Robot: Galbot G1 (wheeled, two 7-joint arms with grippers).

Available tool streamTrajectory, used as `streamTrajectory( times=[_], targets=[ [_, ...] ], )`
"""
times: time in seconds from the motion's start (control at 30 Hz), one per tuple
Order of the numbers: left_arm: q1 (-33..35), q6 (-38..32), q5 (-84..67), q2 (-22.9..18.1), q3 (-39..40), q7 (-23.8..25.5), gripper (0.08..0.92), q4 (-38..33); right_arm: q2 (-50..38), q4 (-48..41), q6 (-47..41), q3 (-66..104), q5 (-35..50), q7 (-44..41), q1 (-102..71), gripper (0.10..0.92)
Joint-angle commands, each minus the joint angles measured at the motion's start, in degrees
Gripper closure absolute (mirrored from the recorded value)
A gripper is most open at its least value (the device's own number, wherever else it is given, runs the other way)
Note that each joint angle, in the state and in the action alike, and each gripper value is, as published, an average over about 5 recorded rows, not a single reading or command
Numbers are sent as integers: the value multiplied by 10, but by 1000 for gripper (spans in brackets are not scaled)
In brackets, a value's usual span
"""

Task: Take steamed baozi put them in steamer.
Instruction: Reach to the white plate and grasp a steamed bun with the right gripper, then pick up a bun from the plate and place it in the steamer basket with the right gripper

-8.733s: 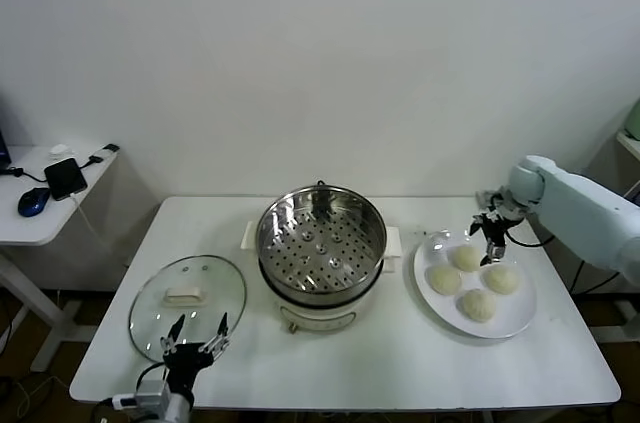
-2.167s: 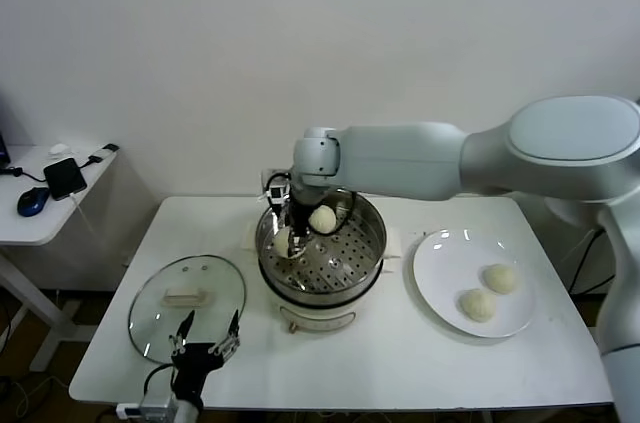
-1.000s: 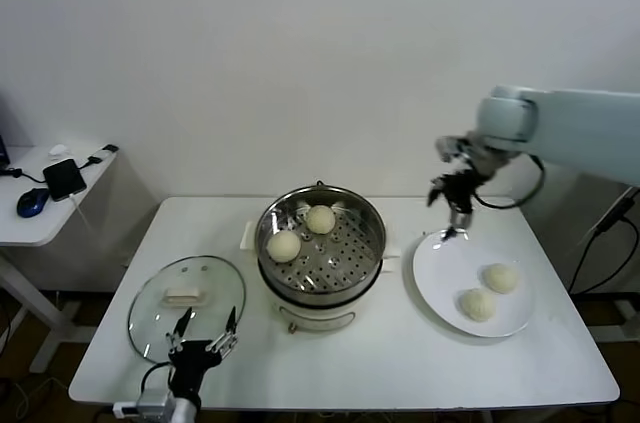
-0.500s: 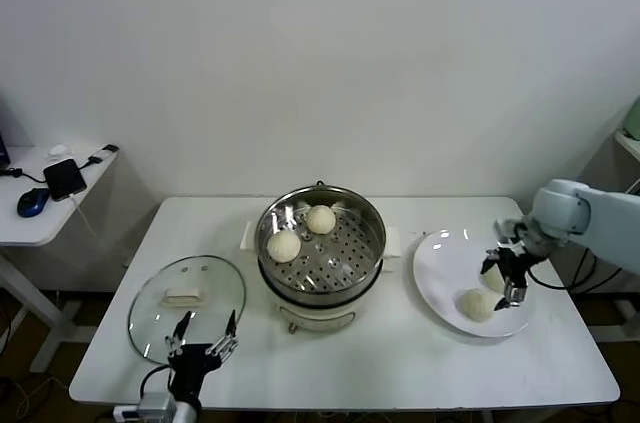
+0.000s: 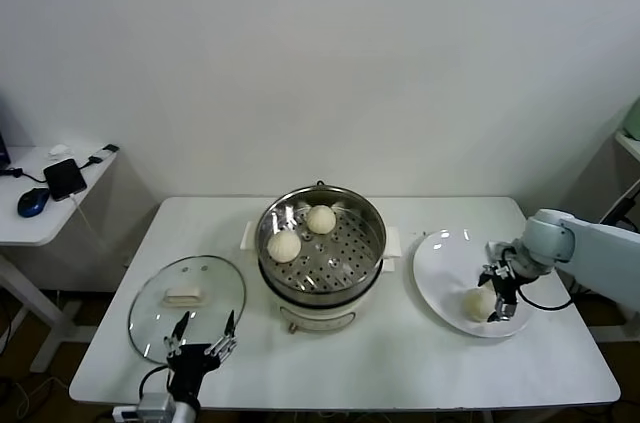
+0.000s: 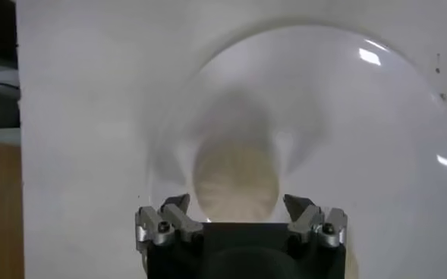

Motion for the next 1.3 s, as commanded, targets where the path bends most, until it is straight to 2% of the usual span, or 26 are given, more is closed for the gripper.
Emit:
streamTrajectory(
  times=[0.03, 0.3, 0.5, 0.73, 0.93, 1.1, 1.3],
  targets=[
    [0, 1, 1, 0, 1, 0, 177, 0, 4, -7, -10, 25, 2, 8, -30, 221],
    [-1, 3, 4, -2, 5, 1, 177, -3, 2, 0, -5, -1, 5, -14, 23, 348],
    [3, 3, 6, -3, 6, 1, 177, -9, 28, 5, 42, -87, 25, -59, 201, 379],
    [4, 4, 9, -7, 14, 1, 177, -17, 173, 31, 162, -151, 90, -92, 419, 380],
    [3, 7, 12, -9, 16, 1, 177, -20, 308, 83, 279, -124, 90, -98, 472, 381],
    [2, 7, 9, -7, 16, 1, 177, -18, 387, 115, 369, -100, 41, -117, 415, 381],
    [3, 7, 9, -7, 14, 4, 177, -21, 414, 103, 451, -104, -83, -103, 325, 386]
  ],
)
